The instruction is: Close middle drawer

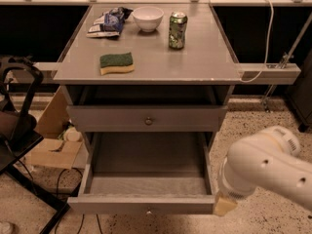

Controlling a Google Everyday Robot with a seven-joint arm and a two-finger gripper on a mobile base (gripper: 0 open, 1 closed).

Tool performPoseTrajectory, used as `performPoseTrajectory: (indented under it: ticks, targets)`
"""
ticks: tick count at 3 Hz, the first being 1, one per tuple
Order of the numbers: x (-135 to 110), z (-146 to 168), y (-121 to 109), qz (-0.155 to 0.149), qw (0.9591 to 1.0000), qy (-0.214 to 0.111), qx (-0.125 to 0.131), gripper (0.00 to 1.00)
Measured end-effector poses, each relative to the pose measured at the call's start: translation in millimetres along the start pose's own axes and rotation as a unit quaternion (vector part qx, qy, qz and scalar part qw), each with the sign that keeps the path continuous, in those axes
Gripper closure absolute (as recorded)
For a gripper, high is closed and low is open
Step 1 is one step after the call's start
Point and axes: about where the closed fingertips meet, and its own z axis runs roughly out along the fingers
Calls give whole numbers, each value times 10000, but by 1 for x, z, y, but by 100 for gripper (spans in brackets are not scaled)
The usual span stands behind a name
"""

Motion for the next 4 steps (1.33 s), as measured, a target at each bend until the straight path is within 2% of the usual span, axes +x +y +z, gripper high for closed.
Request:
performPoseTrajectory:
  ticks: [1,2,3,4]
  targets:
    - [4,75,27,127,9995,-12,-283,50]
    - [3,162,57,237,9982,-284,-468,79]
    - [-14,215,64,211,9965,-609,-526,100]
    - [-34,260,63,173,9936,-945,-587,100]
